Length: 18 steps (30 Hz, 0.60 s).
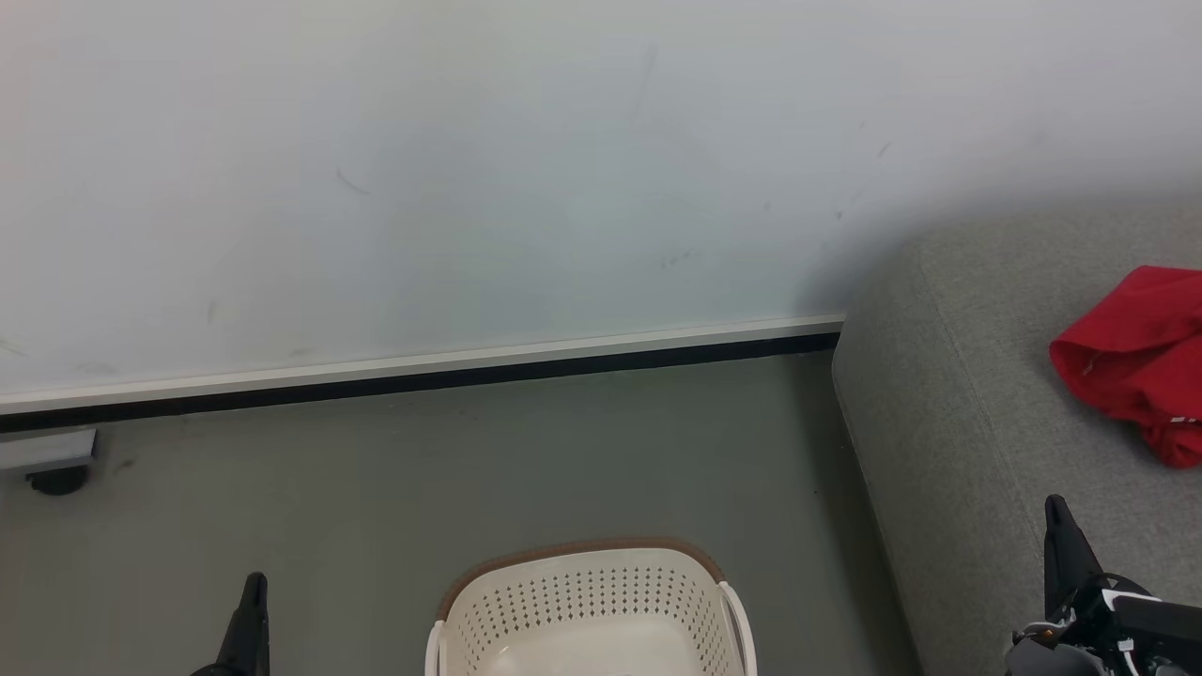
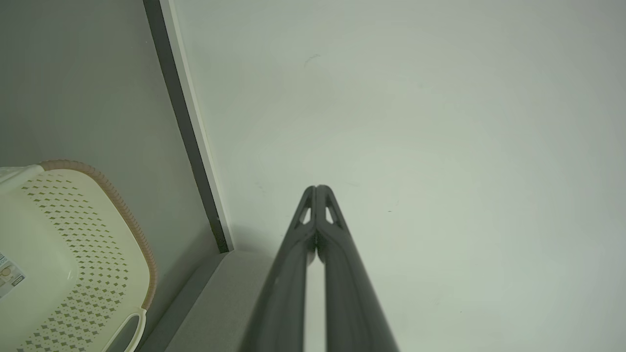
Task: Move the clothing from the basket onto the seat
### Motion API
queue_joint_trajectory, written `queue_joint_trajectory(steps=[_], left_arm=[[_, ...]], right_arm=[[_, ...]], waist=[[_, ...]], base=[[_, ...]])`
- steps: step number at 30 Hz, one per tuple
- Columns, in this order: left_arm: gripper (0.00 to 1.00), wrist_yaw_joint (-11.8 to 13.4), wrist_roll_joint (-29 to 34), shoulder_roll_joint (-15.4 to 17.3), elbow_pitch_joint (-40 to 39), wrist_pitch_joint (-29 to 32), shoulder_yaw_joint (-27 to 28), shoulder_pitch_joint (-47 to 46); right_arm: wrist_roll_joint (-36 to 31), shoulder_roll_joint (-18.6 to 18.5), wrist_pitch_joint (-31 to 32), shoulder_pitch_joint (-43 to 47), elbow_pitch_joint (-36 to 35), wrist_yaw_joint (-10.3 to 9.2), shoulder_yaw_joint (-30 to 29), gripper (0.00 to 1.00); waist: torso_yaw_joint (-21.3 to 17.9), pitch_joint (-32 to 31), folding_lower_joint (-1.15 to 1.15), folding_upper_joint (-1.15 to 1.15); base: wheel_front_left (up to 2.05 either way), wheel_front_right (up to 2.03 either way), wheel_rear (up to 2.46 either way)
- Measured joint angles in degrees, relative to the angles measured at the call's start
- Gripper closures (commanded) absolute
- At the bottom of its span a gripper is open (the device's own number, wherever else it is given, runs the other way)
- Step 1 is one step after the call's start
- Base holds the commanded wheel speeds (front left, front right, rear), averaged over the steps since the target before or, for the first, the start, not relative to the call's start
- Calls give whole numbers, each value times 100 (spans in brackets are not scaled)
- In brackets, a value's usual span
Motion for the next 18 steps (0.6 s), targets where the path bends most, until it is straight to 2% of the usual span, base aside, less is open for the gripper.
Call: queue_joint_trajectory(steps=[18], left_arm=[[100, 0, 0, 0, 0, 0, 0, -1]], right_arm=[[24, -25, -12, 0, -7, -1, 27, 100]], waist=[[0, 0, 0, 0]], base=[[0, 0, 0]])
